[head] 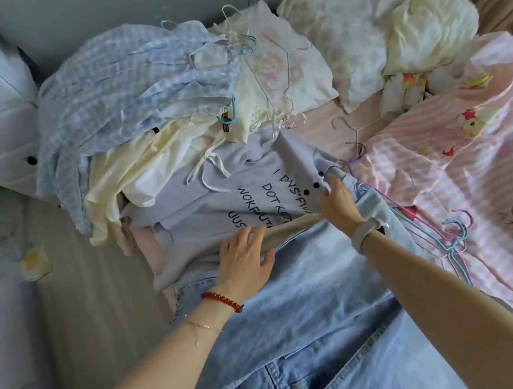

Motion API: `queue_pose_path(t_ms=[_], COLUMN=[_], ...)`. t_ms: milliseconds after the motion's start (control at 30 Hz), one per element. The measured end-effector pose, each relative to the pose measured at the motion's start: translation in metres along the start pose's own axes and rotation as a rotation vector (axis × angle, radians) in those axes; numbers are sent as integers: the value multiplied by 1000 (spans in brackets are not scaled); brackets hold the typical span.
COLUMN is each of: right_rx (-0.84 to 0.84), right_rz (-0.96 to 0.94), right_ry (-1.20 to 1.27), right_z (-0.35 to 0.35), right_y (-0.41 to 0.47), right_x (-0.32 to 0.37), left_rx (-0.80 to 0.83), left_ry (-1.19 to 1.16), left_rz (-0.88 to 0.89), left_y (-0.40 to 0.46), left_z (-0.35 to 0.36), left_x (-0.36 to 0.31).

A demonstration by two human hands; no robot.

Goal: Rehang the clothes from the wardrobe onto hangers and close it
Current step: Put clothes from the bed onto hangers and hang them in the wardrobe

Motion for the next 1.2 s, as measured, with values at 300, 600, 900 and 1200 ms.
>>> queue_pose_path(t_ms=[300, 600, 900, 1200], right_rx=[24, 5, 3, -122], right_rz=[410, 430, 482, 163], right_ry=[-76, -85, 24, 231], right_z=[44, 41, 33, 9], right_y=[85, 103, 109, 88], right_x=[-73, -91, -99, -77], left_rx=[177, 229, 185, 195], left_ry=[-71, 10, -5, -16], left_rz=[-69, -39, 2, 21], left_y=[48, 52, 38, 29], left_z=[81, 90, 81, 78], left_x=[9, 10, 0, -1])
Point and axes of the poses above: each hand's wrist, its own y-axis towards the middle knuckle, its own z-axis out of the palm, x = y × z, the point moved 7 cm from there along y, towards the middle knuckle, and after that the axes turned 9 degrees about -y, right-handed, at the moved point
